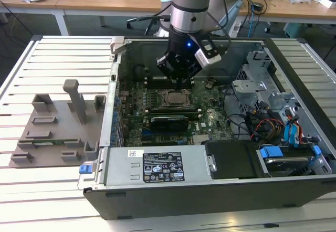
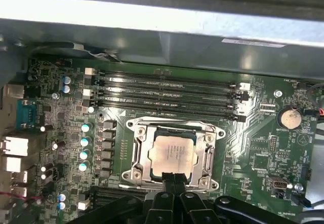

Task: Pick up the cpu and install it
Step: 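Install the second cpu locking lever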

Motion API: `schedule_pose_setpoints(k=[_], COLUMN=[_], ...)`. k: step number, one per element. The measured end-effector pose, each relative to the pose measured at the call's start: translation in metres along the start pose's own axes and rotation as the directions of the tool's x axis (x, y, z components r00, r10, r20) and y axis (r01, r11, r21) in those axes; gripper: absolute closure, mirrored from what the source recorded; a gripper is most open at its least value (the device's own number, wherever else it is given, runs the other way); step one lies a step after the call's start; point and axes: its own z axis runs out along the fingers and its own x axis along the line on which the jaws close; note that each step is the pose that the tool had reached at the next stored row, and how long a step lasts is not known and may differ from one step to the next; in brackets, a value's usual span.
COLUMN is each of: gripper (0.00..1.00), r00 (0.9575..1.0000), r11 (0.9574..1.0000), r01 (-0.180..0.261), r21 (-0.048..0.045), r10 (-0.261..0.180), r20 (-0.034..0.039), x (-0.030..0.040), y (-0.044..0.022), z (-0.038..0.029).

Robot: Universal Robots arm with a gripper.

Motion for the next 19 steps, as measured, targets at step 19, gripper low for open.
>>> schedule_pose_setpoints(k=[19], gripper=[0.89], r00=[1.0000], r11=[0.9999], r01=[0.000], r21=[0.0148], r10=[0.000], r20=[-0.0016], x=[0.0010], y=[-0.0024], z=[-0.0450])
